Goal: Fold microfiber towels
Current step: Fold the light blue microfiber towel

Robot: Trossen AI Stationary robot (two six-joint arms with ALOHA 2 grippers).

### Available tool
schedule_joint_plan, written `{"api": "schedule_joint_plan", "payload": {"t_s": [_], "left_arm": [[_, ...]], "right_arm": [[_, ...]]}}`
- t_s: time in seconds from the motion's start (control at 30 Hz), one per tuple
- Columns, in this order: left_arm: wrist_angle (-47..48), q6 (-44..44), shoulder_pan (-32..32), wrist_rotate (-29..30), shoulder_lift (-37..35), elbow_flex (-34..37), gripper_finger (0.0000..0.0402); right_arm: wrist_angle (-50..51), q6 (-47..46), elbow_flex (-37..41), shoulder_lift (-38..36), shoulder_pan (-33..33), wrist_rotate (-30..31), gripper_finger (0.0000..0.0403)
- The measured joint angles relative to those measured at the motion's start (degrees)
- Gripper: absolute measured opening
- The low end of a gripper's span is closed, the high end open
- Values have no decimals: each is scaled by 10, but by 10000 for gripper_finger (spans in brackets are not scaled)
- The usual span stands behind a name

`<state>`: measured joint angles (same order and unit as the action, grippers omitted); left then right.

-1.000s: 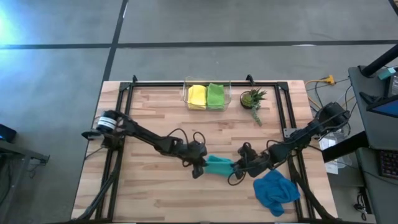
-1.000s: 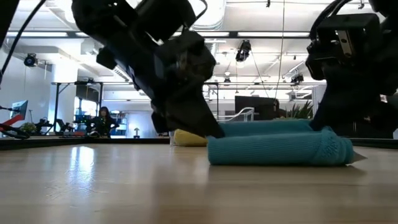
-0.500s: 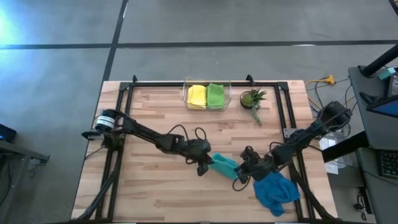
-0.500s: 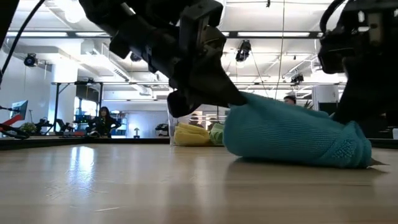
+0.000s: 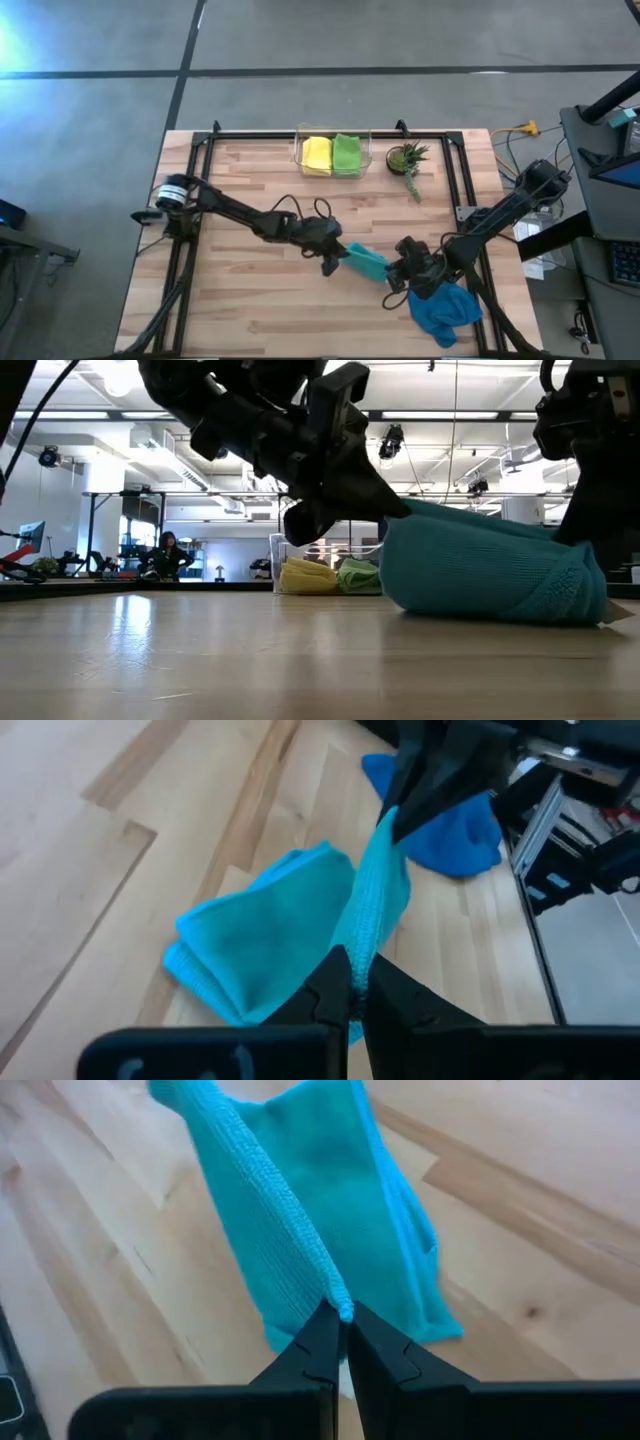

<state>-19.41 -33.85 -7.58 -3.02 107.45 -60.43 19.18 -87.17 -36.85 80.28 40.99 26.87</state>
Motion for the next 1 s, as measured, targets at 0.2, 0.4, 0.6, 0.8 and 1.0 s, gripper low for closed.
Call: {"api": "schedule_joint_plan", "payload": {"t_s": [0.2,0.4,0.6,0.8,1.0], "left_arm": [[4,-4,8,-15,25,-21,0],[8,-5,14,-26,72,-73,0],[14,-16,25,-38,114,-121,0],[9,-38,52,-37,165,-169,0],[20,-88,71,-48,235,-221,0]], "right_arm": [[21,-14,-3,4,0,-15,9],[69,-39,-3,8,1,-43,9],[133,-81,-2,9,2,-52,9],[163,-89,11,9,0,-63,9],[161,-106,32,9,0,-76,9]]}}
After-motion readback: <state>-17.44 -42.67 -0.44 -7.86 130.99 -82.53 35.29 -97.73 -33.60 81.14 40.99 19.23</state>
